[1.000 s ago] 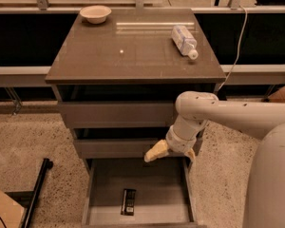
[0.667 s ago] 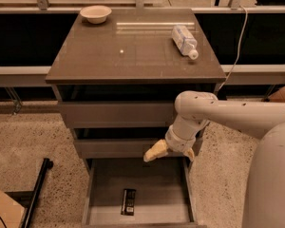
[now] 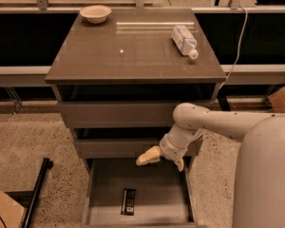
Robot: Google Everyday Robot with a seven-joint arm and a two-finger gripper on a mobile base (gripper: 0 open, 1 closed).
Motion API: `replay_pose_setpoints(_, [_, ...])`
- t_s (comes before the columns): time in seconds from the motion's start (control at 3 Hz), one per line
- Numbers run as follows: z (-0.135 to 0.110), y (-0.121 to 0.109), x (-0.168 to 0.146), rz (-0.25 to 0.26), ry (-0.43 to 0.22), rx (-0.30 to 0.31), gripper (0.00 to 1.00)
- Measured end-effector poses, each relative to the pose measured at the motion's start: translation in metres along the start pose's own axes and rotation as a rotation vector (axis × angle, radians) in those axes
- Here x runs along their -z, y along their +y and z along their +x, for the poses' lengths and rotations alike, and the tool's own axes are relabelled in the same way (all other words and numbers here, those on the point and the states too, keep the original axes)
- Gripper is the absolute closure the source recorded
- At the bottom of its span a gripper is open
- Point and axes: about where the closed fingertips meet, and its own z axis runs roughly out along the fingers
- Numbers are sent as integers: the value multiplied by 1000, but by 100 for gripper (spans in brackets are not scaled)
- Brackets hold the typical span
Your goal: Pick rxbar chocolate from bottom drawer and place on counter
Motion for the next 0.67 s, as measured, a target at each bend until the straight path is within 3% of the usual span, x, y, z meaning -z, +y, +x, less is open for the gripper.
replay_pose_setpoints(0.33, [-1,26,-69,-108,23,15,0])
replay_pose_setpoints(0.67, [0,24,-70,-95,30,6,0])
